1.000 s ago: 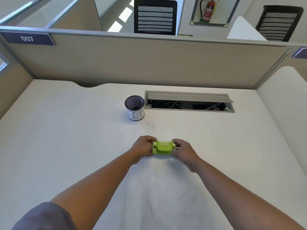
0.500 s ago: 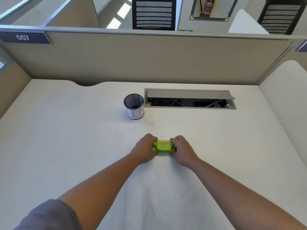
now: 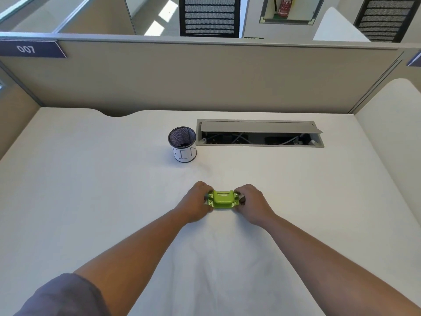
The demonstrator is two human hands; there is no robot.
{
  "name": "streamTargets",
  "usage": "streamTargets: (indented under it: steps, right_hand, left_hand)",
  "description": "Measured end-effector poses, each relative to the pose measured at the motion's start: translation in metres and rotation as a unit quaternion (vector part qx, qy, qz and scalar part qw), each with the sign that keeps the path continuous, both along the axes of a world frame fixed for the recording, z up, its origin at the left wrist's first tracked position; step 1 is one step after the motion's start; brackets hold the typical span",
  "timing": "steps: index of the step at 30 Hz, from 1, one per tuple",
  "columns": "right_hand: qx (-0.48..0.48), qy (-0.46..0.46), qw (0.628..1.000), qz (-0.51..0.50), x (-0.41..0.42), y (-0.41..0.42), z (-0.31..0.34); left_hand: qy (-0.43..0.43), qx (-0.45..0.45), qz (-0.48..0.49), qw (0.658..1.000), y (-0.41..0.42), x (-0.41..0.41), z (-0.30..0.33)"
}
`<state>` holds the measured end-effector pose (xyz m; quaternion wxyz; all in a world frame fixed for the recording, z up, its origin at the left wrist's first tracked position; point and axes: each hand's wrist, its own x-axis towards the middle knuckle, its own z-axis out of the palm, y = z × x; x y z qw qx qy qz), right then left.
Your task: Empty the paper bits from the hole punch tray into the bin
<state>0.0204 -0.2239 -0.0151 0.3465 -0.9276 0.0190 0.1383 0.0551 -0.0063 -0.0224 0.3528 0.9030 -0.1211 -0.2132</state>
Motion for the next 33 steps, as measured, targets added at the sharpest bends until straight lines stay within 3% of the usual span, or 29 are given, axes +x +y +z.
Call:
streamTargets:
  steps: [28,33]
  right_hand:
    - [-0.017,0.007,1.000,-0.011,-0.001,0.003,-0.001]
    - [0.027,0.047,0.998,-0.024,0.002,0.001,0.007]
  left_hand:
    - [-0.006,-0.009,-0.004,1.000,0.002,-0.006,-0.003]
    - [0.012,0.023,-0.021,0.999,0.000,-0.007,0.008]
